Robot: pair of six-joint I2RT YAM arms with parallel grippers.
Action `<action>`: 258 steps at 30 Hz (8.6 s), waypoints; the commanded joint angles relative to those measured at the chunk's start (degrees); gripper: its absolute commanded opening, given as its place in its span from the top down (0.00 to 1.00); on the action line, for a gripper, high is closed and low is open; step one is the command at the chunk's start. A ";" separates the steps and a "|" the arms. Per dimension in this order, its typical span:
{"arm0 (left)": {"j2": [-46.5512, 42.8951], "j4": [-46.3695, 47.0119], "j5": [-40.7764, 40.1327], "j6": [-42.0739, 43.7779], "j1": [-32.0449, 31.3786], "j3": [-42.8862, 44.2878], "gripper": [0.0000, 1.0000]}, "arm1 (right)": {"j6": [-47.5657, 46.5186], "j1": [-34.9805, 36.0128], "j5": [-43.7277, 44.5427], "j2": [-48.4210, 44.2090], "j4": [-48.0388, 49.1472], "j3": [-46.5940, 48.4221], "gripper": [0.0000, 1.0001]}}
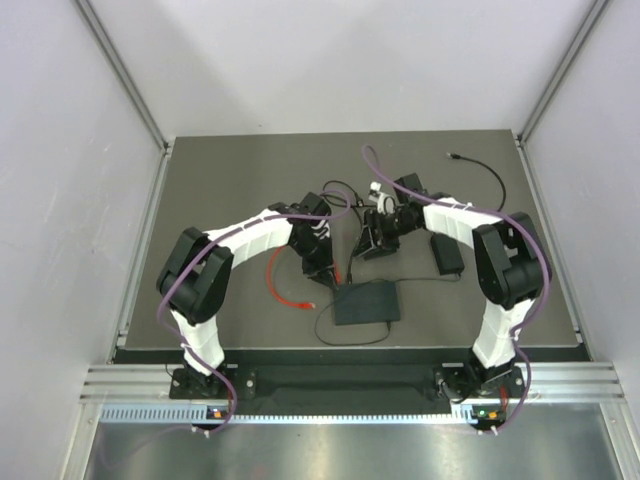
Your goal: Pull the plug from the switch port
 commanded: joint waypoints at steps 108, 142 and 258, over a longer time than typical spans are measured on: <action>7.82 -1.00 0.66 0.16 -1.50 -4.57 0.94 | 41.09 3.23 -0.88 10.27 57.34 -16.66 1.00; 4.48 0.66 1.54 1.13 0.17 3.69 0.93 | 21.12 3.49 -4.65 6.05 31.32 -11.21 0.66; -31.38 1.37 -38.01 2.27 1.31 0.44 0.85 | 45.10 -1.78 -0.27 -20.76 6.93 23.57 1.00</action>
